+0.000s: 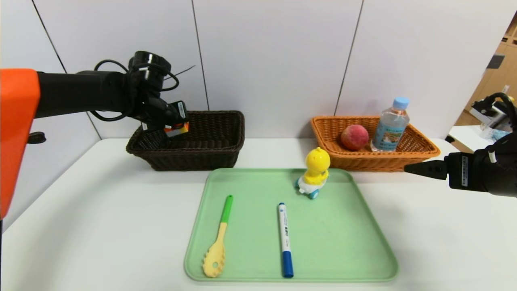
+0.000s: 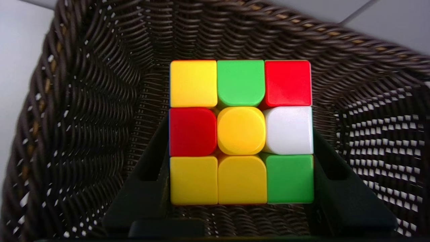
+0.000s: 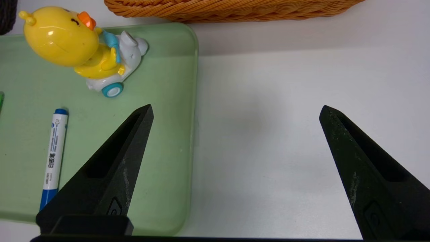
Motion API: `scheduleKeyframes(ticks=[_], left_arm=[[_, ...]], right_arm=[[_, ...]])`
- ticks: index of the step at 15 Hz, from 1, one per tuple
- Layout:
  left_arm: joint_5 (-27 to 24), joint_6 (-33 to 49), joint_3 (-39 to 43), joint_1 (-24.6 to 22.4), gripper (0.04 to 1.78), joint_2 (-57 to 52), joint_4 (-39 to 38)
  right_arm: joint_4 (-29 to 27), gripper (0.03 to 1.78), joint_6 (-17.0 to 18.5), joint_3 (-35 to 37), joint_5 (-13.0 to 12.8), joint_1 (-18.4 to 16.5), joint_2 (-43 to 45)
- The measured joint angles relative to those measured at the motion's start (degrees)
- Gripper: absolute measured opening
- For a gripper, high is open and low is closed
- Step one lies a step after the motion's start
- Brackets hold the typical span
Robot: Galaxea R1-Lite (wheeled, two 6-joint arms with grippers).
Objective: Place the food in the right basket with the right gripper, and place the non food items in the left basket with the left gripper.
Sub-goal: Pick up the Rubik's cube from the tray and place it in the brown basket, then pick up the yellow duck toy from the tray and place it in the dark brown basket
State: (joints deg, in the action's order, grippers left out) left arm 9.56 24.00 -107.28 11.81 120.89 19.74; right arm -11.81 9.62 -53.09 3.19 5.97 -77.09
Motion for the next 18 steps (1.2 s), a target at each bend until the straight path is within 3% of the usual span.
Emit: scheduleKeyframes(ticks=[8, 15, 18], left_arm=[[0.46, -4.57, -0.30, -2.74, 1.02, 6.01, -2.22], [0.83, -4.33, -0.13, -2.83, 1.43, 4.40, -2.68], [0.80, -3.95, 0.15, 1.11, 1.51, -2.90, -2.05]], right_arm=[[1.07, 1.71, 0.09, -0.02, -0.06, 1.11, -1.55], [1.89, 1.71, 0.11, 0.09, -0.09, 1.19, -2.43], [1.90, 1.71, 0.20, 0.28, 0.02, 1.22, -2.67]])
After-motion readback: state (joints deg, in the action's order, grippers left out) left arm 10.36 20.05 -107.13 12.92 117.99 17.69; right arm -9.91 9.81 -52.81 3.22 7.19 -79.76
